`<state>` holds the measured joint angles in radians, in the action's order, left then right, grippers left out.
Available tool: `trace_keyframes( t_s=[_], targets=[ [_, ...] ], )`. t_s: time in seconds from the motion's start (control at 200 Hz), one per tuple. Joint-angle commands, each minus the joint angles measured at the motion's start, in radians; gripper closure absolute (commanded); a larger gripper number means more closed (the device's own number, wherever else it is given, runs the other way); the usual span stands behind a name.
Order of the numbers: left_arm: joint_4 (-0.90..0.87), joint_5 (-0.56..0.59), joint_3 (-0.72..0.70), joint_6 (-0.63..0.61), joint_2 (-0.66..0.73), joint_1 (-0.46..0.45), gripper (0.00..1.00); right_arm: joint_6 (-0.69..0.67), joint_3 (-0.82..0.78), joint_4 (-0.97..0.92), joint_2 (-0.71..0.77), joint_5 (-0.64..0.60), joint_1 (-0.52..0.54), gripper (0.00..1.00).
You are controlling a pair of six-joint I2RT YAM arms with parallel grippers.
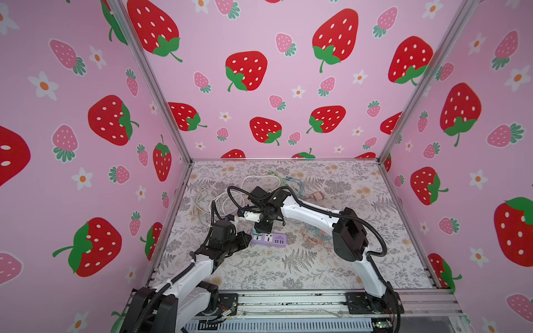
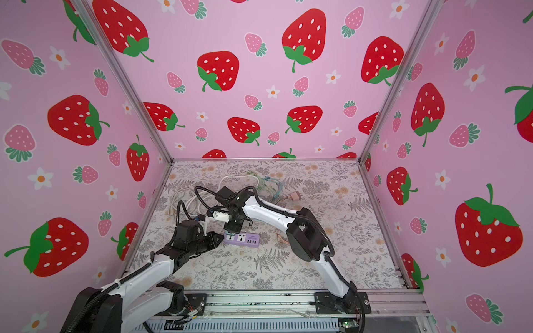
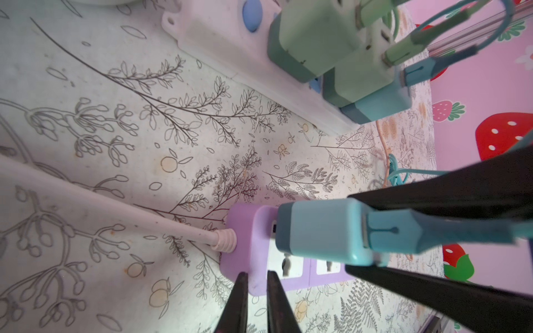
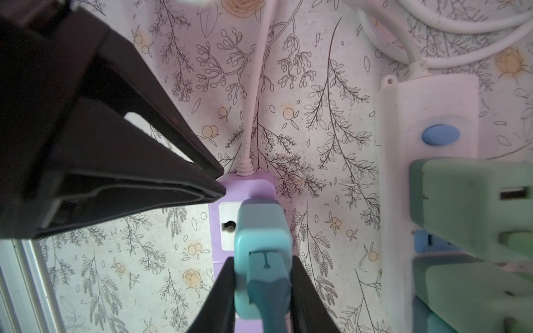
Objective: Insert plugs into power strip
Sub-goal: Insert the plug into the socket.
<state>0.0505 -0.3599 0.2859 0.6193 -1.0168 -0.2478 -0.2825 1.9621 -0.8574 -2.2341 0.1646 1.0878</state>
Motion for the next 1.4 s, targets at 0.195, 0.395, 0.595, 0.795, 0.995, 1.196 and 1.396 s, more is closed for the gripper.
trace_keyframes(
  t_s=[0.195,0.395,0.595,0.795,0.995,1.196,1.396],
  targets=[
    [-0.093,0.02,0.011,0.01,0.061,0.01,0.83,-0.01,-0.162,-0.014,-0.088,-0.102,0.014,1.0],
    [-0.18,0.033,0.044,0.016,0.142,0.012,0.79,-0.02,-0.201,0.004,-0.095,-0.117,0.014,1.0],
    [-0.28,0.055,0.078,0.023,0.214,0.014,0.69,-0.038,-0.186,-0.01,-0.142,-0.119,0.014,1.0],
    [-0.344,0.062,0.099,0.04,0.305,0.015,0.55,-0.09,-0.242,0.02,-0.136,-0.117,0.013,1.0],
    [-0.395,0.07,0.128,0.033,0.356,0.015,0.51,-0.083,-0.269,0.061,-0.12,-0.092,0.009,1.0],
    [-0.399,0.068,0.136,0.029,0.341,0.018,0.51,-0.044,-0.216,0.072,-0.079,-0.058,0.006,0.95],
    [-0.417,0.061,0.147,0.023,0.345,0.019,0.51,0.005,-0.17,0.081,-0.012,0.007,-0.003,0.77]
  ],
)
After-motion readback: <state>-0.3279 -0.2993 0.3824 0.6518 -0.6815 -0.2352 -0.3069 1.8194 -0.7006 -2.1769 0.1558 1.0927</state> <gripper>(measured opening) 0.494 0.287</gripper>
